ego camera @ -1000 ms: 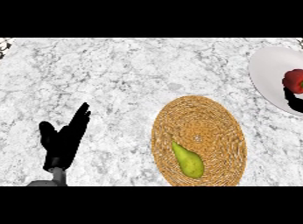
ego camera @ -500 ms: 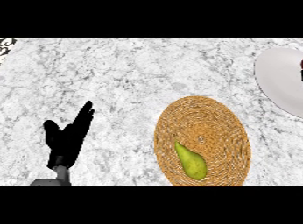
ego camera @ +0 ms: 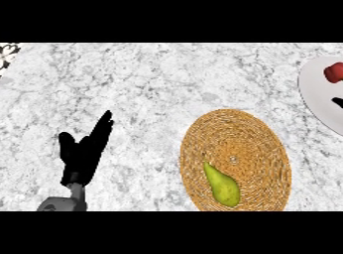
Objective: Pick the bell pepper from the placemat and place it in the plate
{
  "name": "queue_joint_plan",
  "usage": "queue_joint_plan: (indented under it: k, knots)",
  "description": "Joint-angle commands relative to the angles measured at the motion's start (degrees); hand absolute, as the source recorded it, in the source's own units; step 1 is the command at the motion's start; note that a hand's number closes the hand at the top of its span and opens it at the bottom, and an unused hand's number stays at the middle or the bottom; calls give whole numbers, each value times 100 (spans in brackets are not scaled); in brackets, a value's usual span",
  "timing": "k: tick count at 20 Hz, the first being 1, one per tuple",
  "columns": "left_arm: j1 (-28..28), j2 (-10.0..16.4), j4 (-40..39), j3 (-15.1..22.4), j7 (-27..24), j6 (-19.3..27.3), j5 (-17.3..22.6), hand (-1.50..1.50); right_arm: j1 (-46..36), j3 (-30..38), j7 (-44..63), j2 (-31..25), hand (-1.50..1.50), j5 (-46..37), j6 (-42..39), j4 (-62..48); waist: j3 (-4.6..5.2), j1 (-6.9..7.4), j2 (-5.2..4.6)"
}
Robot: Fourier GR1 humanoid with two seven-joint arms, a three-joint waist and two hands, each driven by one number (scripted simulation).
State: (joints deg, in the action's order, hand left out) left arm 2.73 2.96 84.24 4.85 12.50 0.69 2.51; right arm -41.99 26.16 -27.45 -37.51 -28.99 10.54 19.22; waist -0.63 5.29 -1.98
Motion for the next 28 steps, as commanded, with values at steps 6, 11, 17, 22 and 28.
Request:
queue_joint_plan:
  k: [6,11,17,22,28]
  knots:
    - [-107,31,-260,-91,65,-58,75,0,-357,604,-982,-27,-150,680,-1009,-526,8,-100,-8]
    - [-106,5,-238,-117,78,-34,94,0,-290,1178,-1251,-263,-150,1216,-1311,-733,5,-133,-31]
    - [-269,-91,-172,-16,35,76,-19,0,-107,1412,-1152,-822,-150,1468,-2435,-1028,6,-198,-7]
    - [-357,91,-92,-162,-3,-47,66,0,283,1359,-1425,-1170,-150,1468,-3667,-1119,9,-235,35]
    - [-292,139,-8,-184,207,-115,140,0,865,1126,-1941,-1302,-150,1284,-4361,-1009,3,-281,51]
